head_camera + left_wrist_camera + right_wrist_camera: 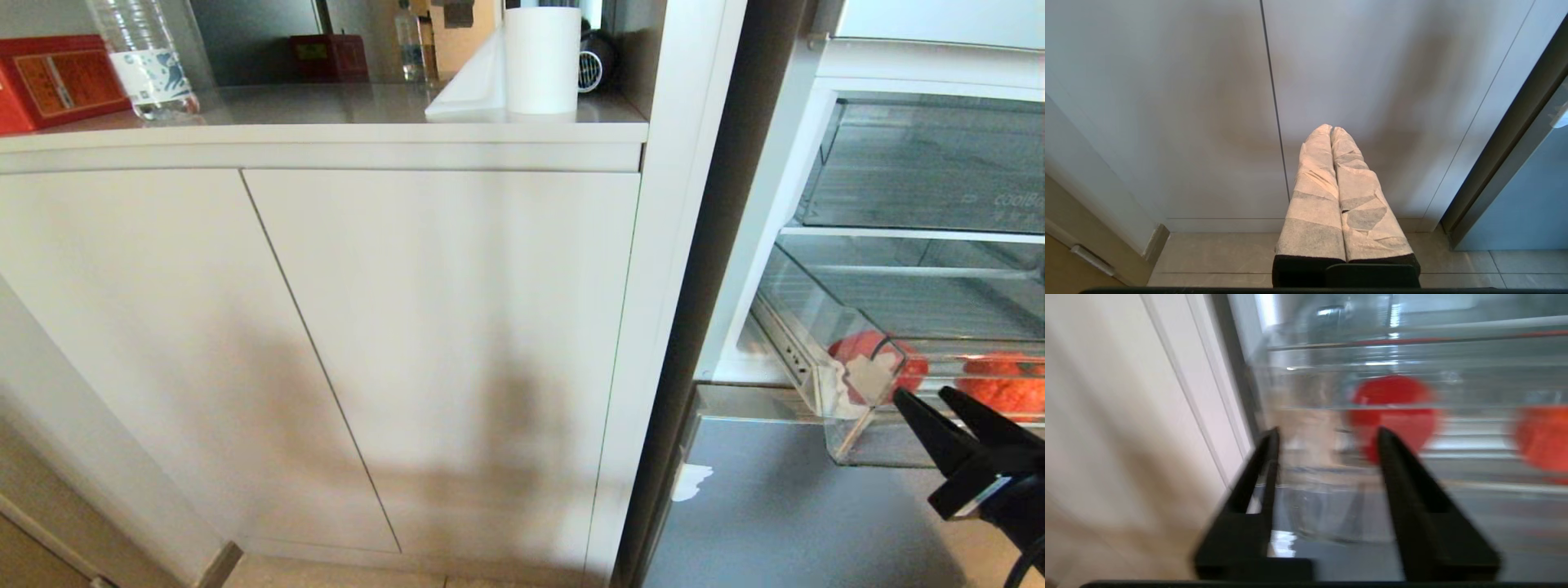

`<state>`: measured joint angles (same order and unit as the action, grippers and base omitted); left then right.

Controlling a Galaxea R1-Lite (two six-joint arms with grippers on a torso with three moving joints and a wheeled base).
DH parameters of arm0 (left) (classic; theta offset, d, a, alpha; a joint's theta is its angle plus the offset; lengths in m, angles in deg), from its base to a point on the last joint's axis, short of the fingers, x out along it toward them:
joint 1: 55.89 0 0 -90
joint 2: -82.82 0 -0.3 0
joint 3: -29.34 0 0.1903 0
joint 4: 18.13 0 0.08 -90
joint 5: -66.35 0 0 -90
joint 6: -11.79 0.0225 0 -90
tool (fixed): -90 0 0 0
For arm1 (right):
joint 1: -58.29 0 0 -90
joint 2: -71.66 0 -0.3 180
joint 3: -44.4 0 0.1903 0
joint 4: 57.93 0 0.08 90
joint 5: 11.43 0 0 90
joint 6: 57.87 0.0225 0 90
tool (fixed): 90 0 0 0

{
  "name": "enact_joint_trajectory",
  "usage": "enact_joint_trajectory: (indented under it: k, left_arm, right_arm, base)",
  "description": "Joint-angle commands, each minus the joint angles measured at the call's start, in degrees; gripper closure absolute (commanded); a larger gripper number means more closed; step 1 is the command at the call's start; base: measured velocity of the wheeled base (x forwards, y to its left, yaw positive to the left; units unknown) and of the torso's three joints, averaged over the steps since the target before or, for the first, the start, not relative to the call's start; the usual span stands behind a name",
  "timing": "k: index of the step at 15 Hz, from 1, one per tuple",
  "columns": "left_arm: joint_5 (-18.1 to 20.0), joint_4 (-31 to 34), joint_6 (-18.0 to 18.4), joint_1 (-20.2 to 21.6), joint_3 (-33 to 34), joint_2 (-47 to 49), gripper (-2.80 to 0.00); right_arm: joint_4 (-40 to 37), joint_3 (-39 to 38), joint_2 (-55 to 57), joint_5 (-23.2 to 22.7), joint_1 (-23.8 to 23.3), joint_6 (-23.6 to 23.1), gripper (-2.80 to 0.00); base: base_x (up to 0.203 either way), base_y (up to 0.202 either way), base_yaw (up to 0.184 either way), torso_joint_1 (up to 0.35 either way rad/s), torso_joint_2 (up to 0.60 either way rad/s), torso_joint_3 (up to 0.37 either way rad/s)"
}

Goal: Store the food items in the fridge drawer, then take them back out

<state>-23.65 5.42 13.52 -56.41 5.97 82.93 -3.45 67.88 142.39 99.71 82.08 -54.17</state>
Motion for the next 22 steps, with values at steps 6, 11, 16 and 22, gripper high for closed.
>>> enact_joint_trajectory:
  k: [6,11,16,22]
  left_arm:
    - [0.00,-0.01,0.02,0.00,0.00,0.07,0.00]
    - [0.00,-0.01,0.02,0.00,0.00,0.07,0.00]
    - [0.00,-0.01,0.02,0.00,0.00,0.07,0.00]
    - [0.00,-0.01,0.02,0.00,0.00,0.07,0.00]
  right_arm:
    - [-34.65,7.48,-31.76,-0.13,-0.01,0.47,-2.80]
    - [-77.33,31.24,-43.69,-0.08,-0.32,3.56,0.00]
    - [-79.74,42.21,-25.24,0.14,-0.98,3.80,0.00]
    - [-88.43,66.85,3.93,0.25,-6.88,3.04,0.00]
  base:
    - [0.000,0.000,0.000,0.000,0.00,0.000]
    - [0.000,0.000,0.000,0.000,0.00,0.000]
    - [0.000,0.000,0.000,0.000,0.00,0.000]
    - [0.000,0.000,0.000,0.000,0.00,0.000]
